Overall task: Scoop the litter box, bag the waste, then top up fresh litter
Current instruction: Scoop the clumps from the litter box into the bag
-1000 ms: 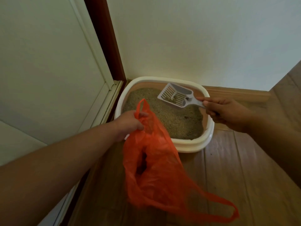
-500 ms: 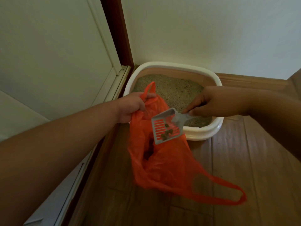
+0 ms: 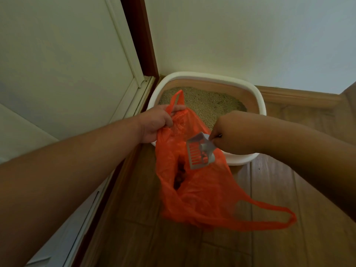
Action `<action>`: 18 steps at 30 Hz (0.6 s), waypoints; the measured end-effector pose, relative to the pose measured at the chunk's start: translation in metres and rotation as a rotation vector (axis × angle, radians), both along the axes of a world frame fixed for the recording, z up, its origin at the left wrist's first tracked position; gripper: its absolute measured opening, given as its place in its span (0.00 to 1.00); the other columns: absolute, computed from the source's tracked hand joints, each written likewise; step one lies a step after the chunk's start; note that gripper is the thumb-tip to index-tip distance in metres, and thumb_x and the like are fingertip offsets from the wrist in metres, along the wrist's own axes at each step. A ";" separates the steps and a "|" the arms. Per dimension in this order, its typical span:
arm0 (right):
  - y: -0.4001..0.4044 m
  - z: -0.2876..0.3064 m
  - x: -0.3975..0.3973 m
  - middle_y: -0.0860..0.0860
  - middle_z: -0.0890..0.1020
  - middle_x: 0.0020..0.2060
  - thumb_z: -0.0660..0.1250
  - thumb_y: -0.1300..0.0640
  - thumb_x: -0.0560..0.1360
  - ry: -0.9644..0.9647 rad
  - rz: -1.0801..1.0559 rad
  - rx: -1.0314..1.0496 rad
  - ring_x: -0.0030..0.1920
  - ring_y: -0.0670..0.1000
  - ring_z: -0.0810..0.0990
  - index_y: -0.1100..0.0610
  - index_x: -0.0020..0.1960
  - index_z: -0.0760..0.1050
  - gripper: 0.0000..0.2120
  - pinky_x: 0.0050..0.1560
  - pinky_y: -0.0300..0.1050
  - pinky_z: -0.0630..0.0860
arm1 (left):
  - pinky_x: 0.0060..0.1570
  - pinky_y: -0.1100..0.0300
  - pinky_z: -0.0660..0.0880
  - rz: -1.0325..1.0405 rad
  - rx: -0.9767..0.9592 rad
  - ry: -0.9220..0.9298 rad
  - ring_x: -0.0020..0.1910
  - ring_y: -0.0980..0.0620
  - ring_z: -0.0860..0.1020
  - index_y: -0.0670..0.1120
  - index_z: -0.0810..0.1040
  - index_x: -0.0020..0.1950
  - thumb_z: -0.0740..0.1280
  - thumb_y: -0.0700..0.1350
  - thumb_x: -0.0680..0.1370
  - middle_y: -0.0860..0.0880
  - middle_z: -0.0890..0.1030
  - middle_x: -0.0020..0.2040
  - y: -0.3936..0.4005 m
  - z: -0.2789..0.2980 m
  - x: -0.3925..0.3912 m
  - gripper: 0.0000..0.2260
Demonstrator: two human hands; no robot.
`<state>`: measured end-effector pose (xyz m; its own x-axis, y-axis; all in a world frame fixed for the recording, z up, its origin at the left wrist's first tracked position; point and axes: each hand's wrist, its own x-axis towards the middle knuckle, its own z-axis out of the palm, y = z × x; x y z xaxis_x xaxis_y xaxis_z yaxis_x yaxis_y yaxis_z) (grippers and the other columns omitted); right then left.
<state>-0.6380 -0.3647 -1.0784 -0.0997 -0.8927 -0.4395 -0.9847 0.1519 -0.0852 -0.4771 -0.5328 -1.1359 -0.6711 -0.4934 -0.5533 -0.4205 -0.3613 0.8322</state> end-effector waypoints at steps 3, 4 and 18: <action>0.000 0.002 0.003 0.52 0.87 0.44 0.58 0.51 0.78 -0.008 0.029 -0.036 0.44 0.54 0.84 0.54 0.51 0.85 0.17 0.48 0.55 0.83 | 0.48 0.50 0.83 -0.003 -0.003 0.000 0.63 0.39 0.82 0.49 0.74 0.76 0.53 0.22 0.72 0.40 0.81 0.66 0.000 -0.001 0.001 0.37; 0.000 0.002 0.004 0.53 0.87 0.44 0.58 0.51 0.78 -0.020 0.038 -0.036 0.44 0.54 0.84 0.55 0.51 0.85 0.17 0.49 0.55 0.83 | 0.43 0.52 0.83 -0.003 -0.004 0.000 0.59 0.40 0.83 0.50 0.74 0.76 0.53 0.22 0.72 0.40 0.81 0.67 0.000 0.000 0.001 0.37; 0.003 0.001 0.007 0.49 0.87 0.47 0.59 0.52 0.80 -0.106 0.084 -0.059 0.47 0.51 0.84 0.50 0.55 0.85 0.16 0.52 0.53 0.81 | 0.44 0.52 0.83 0.005 0.011 0.007 0.63 0.37 0.82 0.50 0.76 0.74 0.53 0.22 0.72 0.38 0.81 0.66 -0.002 -0.007 -0.002 0.37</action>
